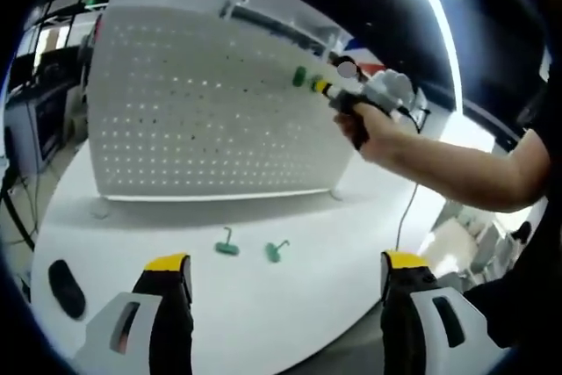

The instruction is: Insert the hook assembly into the mounting plate slot until the hook locks in place.

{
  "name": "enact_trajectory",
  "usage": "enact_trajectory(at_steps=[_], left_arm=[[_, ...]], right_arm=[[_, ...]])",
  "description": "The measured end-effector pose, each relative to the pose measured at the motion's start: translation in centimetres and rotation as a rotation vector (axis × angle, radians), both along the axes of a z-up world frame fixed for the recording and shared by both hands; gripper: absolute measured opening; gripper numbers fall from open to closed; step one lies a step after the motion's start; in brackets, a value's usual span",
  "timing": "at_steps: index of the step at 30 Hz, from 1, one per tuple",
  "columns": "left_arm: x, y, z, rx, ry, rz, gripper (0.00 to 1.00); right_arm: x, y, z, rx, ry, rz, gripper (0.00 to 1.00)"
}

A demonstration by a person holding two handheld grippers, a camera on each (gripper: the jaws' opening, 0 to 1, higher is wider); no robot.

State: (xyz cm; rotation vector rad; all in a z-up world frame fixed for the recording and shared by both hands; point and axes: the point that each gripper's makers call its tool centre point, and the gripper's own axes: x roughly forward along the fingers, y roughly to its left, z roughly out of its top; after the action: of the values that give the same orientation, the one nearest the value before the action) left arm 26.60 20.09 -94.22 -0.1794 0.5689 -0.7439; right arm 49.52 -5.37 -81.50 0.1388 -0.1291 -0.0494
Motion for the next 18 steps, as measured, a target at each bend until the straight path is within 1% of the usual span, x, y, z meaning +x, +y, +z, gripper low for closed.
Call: enact_trajectory(at_steps=[1, 3, 5, 7, 9, 11, 13, 15, 18], left_arm=[[-0.01, 0.04, -0.02, -0.001, 0.002, 0.001, 0.90], [-0.03, 0.13, -0.06, 0.001, 0.003, 0.002, 0.90], [-0.07, 0.17, -0.06, 0.004, 0.003, 0.002, 0.90], [-0.10, 0.17, -0.05, 0.005, 0.003, 0.001, 0.90], [-0.09, 0.13, 0.00, 0.007, 0.001, -0.002, 0.91], [-0.10, 0.05, 0.09, 0.006, -0.002, -0.004, 0.92], [-0.16, -0.09, 0.14, 0.004, -0.004, -0.006, 0.94], [-0.21, -0.16, 0.11, 0.004, -0.005, -0.005, 0.94], [-0.35, -0.29, 0.05, 0.004, -0.003, -0.005, 0.95]], right_arm=[[0.03, -0.07, -0.05, 0.001, 0.006, -0.002, 0.07], [0.15, -0.02, -0.06, 0.016, 0.012, 0.007, 0.07], [0.14, 0.03, -0.04, 0.014, 0.016, 0.013, 0.08], [0.10, 0.27, -0.02, 0.007, 0.018, 0.023, 0.11], [0.05, 0.32, -0.05, -0.002, 0.025, 0.019, 0.17], [-0.10, 0.56, 0.03, 0.072, 0.026, 0.035, 0.18], [-0.31, 0.71, 0.45, 0.060, 0.019, 0.043, 0.21], [-0.50, 0.86, 0.70, 0.031, 0.014, 0.045, 0.22], [-0.62, 0.50, 0.44, 0.034, 0.022, 0.050, 0.26]])
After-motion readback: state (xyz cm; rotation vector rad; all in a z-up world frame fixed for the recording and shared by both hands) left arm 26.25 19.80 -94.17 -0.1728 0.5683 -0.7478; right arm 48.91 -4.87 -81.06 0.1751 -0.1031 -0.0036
